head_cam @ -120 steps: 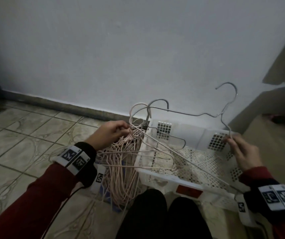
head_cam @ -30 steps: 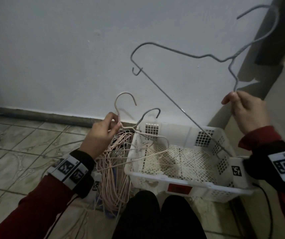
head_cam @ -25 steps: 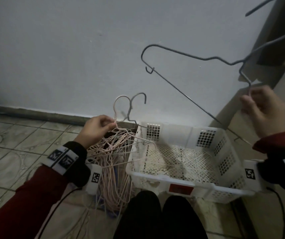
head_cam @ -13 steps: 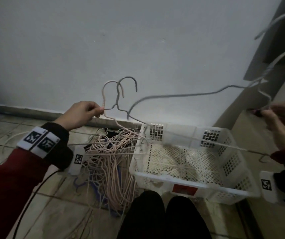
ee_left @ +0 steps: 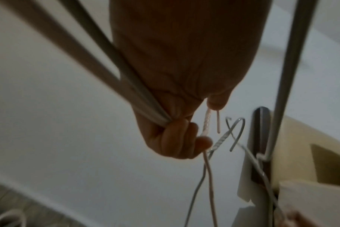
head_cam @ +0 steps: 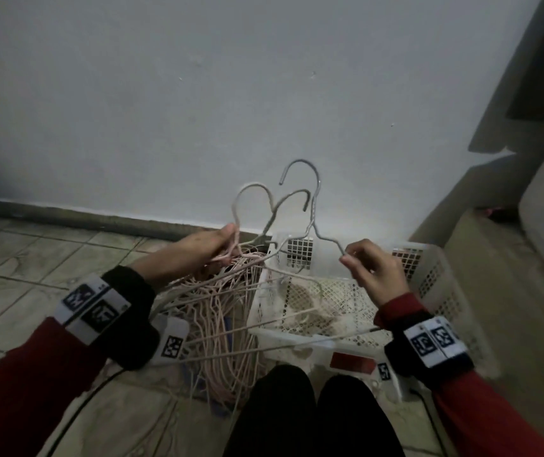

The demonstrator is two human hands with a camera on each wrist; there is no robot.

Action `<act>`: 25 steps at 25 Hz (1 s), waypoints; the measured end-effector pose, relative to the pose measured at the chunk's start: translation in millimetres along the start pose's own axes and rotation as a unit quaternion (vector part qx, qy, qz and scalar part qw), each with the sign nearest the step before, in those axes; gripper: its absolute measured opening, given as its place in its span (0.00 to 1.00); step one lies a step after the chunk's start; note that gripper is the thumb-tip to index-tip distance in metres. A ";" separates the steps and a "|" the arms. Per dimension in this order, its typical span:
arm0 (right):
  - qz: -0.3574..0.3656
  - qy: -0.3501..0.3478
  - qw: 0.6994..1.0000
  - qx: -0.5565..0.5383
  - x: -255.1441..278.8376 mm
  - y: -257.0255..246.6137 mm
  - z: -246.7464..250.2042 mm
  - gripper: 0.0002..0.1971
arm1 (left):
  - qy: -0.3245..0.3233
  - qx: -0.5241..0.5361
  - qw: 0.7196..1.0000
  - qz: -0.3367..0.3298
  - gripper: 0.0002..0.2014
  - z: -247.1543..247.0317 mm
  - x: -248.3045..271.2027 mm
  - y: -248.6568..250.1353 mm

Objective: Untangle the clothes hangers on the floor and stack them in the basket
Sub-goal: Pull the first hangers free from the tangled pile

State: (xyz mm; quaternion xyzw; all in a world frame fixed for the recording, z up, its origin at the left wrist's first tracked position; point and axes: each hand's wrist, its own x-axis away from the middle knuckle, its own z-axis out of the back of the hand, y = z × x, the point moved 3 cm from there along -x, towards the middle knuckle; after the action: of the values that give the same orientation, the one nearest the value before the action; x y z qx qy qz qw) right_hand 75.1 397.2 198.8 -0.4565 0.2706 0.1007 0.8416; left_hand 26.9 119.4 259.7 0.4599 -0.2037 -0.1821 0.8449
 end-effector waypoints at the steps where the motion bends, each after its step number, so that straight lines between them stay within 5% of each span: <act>1: -0.012 -0.004 1.000 -0.011 1.4 4.6 -4.6 0.10 | 0.000 0.039 0.999 0.013 0.25 1.8 2.2 -4.1; 10: -0.051 -0.020 0.998 -0.026 -1.5 28.5 -19.3 0.18 | 0.002 0.063 0.998 -0.021 0.25 16.9 19.6 -37.9; 12: -0.044 -0.013 0.998 -0.031 -2.2 31.0 -18.7 0.20 | 0.009 0.087 0.996 -0.009 0.18 19.2 17.5 -38.0; 15: -0.029 -0.019 0.997 -0.066 -0.3 22.5 -27.7 0.08 | 0.012 0.081 0.997 -0.004 0.12 13.3 13.7 -30.8; 19: -0.039 -0.044 0.995 -0.079 2.5 19.8 -56.1 0.01 | 0.015 0.029 0.999 -0.017 0.18 3.2 9.9 -21.5; 25: -0.047 -0.062 0.995 -0.060 -1.9 -1.9 -85.8 0.13 | 0.021 0.018 0.999 -0.046 0.10 5.3 17.5 -25.8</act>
State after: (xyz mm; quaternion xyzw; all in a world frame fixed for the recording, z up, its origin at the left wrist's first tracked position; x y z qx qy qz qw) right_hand 43.1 325.7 163.7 -0.5113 0.1895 0.1047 0.8317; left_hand 36.0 93.9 243.4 0.4880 -0.1677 -0.2066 0.8313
